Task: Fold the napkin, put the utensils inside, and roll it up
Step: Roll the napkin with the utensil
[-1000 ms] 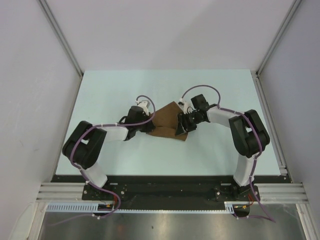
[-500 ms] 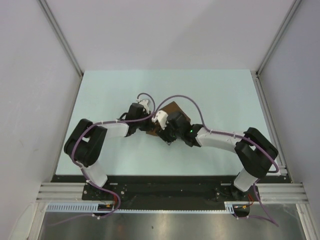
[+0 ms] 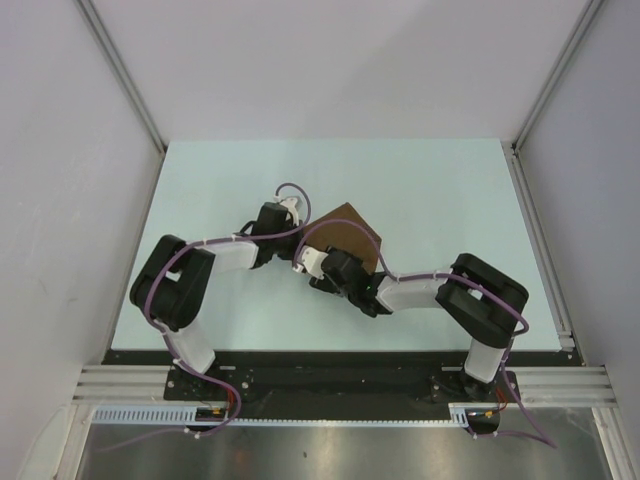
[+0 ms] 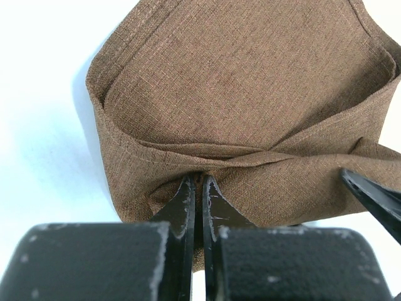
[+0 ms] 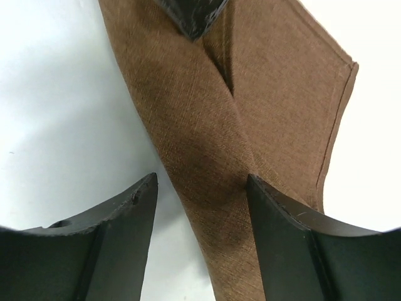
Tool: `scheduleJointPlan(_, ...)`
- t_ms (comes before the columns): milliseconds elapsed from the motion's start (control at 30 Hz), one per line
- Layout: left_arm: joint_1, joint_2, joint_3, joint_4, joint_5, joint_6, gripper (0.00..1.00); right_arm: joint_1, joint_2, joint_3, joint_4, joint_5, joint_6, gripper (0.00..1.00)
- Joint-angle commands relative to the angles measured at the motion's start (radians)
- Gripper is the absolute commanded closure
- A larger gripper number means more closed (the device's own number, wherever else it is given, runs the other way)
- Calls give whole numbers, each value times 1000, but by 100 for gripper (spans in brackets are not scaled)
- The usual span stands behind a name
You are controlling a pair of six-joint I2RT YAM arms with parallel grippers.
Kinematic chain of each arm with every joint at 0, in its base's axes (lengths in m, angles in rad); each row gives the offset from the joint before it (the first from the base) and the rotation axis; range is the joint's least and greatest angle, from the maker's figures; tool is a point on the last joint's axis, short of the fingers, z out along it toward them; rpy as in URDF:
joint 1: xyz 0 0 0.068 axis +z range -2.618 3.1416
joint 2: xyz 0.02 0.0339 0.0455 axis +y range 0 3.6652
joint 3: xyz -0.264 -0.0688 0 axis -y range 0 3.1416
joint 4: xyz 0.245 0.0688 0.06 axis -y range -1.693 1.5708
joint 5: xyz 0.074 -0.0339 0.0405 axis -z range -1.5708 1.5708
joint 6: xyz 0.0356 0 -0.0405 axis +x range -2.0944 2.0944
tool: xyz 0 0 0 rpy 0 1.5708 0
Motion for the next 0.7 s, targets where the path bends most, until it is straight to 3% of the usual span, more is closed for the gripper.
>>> scheduleJointPlan(0,12,59,2,-97,-40,54,100,2,46,-17,86,75,-47,37)
scheduleJointPlan(200,12,70,15,-97,-26,74,100,-22,69,-6,89,39,-43,43)
scheduleJointPlan(400,12,60,32,-74,15,88,98,-39,66,47,-39,-117,0,69)
scheduleJointPlan(467,12,56,55,-76,19,83,90,-38,58,70,-125,-178,34,76)
scheduleJointPlan(533,12,44,84,-76,6,77,75,-41,52,102,-203,-249,78,82)
scheduleJointPlan(567,12,28,94,-85,-4,72,62,-42,51,115,-231,-272,97,84)
scheduleJointPlan(633,11,4,114,-97,-38,68,47,-53,54,150,-322,-341,138,89)
scheduleJointPlan(667,15,-8,117,-97,-70,62,35,-56,54,155,-337,-359,149,90)
